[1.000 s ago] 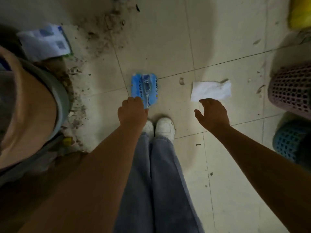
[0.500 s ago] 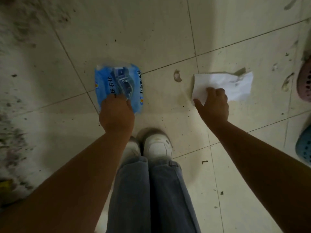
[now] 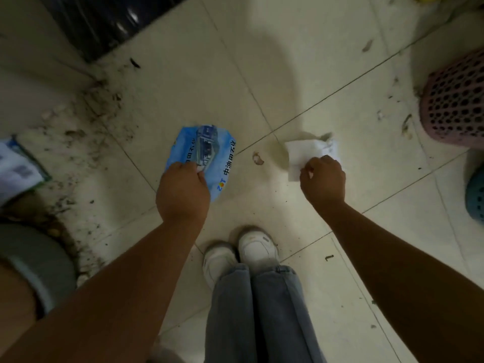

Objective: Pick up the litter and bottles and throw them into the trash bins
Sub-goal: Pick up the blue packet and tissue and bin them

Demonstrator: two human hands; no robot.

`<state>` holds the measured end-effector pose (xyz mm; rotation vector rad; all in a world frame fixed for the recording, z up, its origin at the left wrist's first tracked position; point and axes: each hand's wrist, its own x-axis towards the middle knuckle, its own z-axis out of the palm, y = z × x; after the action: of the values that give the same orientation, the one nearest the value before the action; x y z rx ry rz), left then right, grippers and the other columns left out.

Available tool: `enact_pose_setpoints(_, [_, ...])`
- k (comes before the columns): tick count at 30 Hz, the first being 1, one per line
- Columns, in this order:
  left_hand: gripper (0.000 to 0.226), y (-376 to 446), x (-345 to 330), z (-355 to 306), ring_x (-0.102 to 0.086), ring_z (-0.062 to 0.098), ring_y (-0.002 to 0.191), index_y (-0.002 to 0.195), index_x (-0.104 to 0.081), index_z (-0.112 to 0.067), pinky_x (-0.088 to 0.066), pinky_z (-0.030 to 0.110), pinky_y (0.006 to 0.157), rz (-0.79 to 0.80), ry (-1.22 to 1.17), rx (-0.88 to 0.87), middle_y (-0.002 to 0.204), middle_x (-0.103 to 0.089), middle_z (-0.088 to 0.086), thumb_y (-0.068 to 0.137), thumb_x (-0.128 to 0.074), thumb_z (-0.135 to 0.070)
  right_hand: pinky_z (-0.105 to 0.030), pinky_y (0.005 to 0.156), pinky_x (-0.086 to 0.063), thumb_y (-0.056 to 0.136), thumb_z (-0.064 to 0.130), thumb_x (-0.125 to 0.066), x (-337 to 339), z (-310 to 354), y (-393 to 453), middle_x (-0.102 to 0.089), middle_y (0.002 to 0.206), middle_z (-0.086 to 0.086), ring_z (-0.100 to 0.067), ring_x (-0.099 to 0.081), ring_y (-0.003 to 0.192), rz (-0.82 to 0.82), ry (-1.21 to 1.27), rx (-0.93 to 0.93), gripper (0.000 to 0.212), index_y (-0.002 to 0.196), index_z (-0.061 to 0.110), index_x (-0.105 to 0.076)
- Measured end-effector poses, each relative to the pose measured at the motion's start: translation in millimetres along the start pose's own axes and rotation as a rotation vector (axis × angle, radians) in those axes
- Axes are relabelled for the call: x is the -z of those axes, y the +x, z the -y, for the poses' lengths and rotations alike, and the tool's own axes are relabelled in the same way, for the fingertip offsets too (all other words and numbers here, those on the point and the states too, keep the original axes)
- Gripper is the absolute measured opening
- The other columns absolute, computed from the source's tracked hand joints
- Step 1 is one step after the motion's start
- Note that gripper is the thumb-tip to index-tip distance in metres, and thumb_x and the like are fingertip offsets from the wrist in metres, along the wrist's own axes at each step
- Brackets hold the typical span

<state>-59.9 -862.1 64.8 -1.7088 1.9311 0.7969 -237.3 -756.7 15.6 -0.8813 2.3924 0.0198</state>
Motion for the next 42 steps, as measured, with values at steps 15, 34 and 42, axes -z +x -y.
enact_pose_setpoints(15, [0.02,-186,225,-211,-0.058,0.024,0.109,0.114,-0.057,-0.005,-0.048,0.03,0.089,-0.124,0.247,-0.457,0.12,-0.059,0.011,0.098,-0.046,-0.012,-0.045,0.079,-0.045,0.081,0.003,-0.059,326,-12,-133,-0.064,0.092,-0.028,-0.04,-0.057,0.089,-0.361,0.381,0.032,0.012,0.083,-0.009,-0.063])
enact_pose_setpoints(34, [0.025,-379,8,-512,-0.056,0.032,0.112,0.112,-0.064,-0.003,-0.044,0.038,0.09,0.007,0.168,-0.579,0.119,-0.06,0.018,0.097,-0.044,-0.011,-0.047,0.079,-0.046,0.085,0.006,-0.055,408,-411,-205,-0.063,0.095,-0.03,-0.044,-0.055,0.091,-0.336,0.307,-0.35,0.017,0.087,-0.009,-0.064])
enact_pose_setpoints(42, [0.031,-352,-103,-575,-0.051,0.032,0.121,0.124,-0.055,-0.002,-0.042,0.039,0.099,0.083,0.3,-0.633,0.13,-0.055,0.019,0.1,-0.043,-0.016,-0.048,0.087,-0.044,0.089,0.012,-0.051,360,-487,-142,-0.059,0.113,-0.027,-0.043,-0.05,0.108,-0.121,0.296,-0.292,0.025,0.107,-0.002,-0.061])
